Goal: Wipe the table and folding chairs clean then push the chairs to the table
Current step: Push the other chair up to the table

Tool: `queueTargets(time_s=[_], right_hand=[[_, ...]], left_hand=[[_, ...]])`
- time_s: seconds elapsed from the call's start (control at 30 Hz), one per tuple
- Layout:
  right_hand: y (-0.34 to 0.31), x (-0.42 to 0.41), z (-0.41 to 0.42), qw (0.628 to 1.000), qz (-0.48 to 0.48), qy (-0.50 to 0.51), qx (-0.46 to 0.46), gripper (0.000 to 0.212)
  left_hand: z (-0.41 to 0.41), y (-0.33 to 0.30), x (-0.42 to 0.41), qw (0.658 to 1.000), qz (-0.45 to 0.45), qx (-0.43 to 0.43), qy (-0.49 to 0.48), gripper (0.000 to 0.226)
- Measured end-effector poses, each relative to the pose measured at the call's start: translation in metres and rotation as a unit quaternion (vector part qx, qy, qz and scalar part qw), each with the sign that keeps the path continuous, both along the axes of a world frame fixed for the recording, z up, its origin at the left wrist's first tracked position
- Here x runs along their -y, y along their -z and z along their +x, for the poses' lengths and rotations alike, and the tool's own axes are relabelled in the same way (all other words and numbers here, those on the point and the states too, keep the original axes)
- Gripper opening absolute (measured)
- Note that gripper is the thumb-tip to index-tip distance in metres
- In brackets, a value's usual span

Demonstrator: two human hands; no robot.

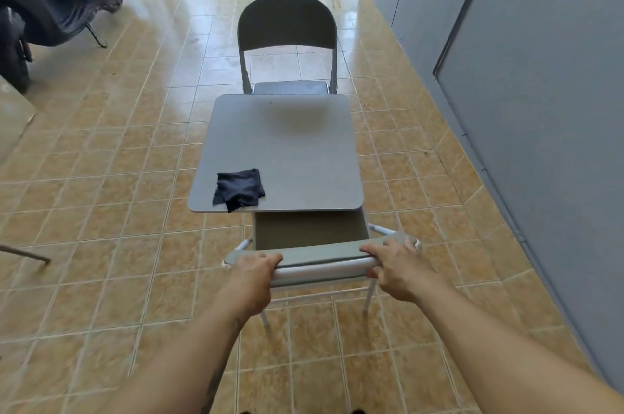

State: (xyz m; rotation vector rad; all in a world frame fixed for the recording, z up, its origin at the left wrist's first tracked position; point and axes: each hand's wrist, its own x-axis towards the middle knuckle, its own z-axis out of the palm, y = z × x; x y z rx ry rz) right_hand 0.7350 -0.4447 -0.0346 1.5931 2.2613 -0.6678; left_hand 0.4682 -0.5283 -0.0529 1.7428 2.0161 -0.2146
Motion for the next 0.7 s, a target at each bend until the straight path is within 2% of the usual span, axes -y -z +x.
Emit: queueTargets(time_s=[0.33,0.5,0.7], right_hand=[[0.011,0.006,-0.032,0.999,0.030,-0.021,-0.002,0.036],[0.009,-0.011,-0.024,1.000,0.003,-0.016,-0.011,0.042],[0.004,-0.022,-0.002,1.000,0.017,0.000,-0.025,0.049]], left_hand=[[-0.032,0.012,-0.001,1.000,-0.006,-0.029,0.007,0.050],[-0.024,0.015,-0.011,0.999,-0.025,-0.020,0.003,0.052],[0.000,0.017,-0.025,0.999,-0.035,-0.011,-0.008,0.050]])
